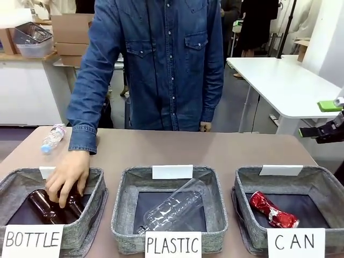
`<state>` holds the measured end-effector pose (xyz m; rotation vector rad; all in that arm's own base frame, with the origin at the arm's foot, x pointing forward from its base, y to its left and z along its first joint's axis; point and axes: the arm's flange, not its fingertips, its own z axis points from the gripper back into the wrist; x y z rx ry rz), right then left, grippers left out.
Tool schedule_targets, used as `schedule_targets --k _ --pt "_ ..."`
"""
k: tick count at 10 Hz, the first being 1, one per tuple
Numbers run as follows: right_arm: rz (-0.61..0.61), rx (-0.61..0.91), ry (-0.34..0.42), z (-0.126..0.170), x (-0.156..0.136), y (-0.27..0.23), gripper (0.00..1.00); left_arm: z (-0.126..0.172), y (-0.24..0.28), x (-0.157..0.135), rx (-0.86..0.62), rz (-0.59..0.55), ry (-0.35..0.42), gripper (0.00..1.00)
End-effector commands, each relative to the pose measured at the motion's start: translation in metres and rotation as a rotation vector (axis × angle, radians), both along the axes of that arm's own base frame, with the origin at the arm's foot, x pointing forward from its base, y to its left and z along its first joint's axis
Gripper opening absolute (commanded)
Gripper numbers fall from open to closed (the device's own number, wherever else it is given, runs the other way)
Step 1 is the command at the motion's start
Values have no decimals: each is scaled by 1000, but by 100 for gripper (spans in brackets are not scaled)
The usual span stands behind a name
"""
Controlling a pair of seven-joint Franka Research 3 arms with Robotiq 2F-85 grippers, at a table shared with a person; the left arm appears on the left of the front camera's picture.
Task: Sort the can waste into the basket.
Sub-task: Pick up the can waste from the table and place it in the right Fabric basket.
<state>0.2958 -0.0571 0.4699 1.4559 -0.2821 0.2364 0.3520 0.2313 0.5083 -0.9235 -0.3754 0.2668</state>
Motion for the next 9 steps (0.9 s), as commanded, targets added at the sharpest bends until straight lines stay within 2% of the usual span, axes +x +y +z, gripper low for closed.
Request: schedule_targets --k 1,2,3,4,6,7,9 --pt "8 3 -26 1 1 -1 100 3 -35 35 113 -85 47 100" --pt "8 3 -26 1 1 -1 100 6 -28 36 121 -71 49 100" --pt "8 3 -26 1 1 -1 100 6 -13 21 145 -107 57 100" --pt "8 3 -26 1 1 -1 100 1 1 1 178 -34 59 100" --pt "8 3 -26 1 1 -1 100 -6 20 -32 122 30 13 100" --pt "8 3 -26 1 1 -1 100 -9 7 -26 149 34 24 100" --pt "8 3 -26 1 1 -1 100 -7 -47 20 273 -2 34 100"
